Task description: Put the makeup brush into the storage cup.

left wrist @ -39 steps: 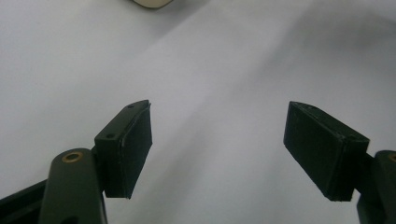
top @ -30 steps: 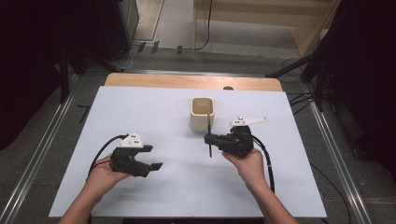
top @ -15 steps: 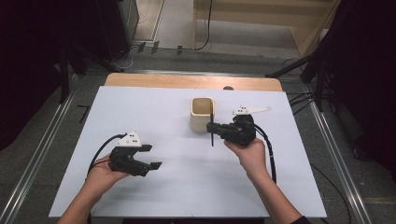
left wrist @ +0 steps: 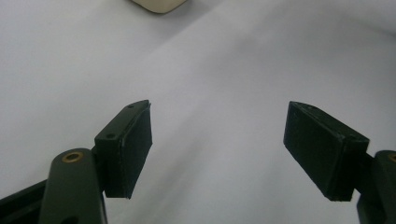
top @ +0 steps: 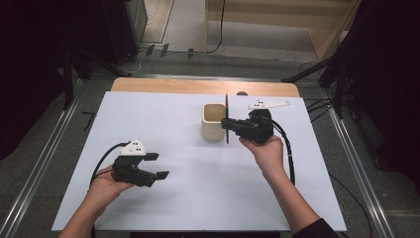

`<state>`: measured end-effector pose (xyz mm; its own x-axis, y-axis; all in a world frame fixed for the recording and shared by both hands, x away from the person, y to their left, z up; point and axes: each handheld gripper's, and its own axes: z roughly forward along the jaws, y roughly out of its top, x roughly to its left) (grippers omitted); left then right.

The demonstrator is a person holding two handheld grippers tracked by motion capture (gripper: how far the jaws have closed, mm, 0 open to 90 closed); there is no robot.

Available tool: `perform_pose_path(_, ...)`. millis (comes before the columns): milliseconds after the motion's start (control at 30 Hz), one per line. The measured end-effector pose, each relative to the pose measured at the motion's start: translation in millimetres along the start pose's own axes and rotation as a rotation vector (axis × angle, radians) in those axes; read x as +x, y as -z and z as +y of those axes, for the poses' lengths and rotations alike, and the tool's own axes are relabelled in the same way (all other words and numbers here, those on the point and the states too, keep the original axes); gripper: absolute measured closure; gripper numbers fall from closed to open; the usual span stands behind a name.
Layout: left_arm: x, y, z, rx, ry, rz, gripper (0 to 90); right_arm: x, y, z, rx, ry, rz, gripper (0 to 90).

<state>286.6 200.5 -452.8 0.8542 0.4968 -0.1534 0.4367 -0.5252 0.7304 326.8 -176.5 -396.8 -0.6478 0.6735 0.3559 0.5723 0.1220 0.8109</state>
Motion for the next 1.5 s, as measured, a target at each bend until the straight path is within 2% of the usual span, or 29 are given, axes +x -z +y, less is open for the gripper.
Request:
perform_pose_path(300, 2.4, 4.6, -4.4, -0.01, 0.01, 0.007, 24.5, -2.3, -2.6, 8.8, -0.008, 0.005, -0.024, 83.3)
perform_pose_path(833, 5.5, 5.7, -8.3, 0.022, 0.002, 0.028, 24.3, -6.7, -5.0, 39.4, -0.029, 0.019, -0.067, 83.3)
perform_pose_path(1500, 7.1, 5.4, -9.0, 0.025, 0.005, 0.018, 24.2, -15.2, -14.4, 66.3, -0.042, 0.02, -0.117, 83.4)
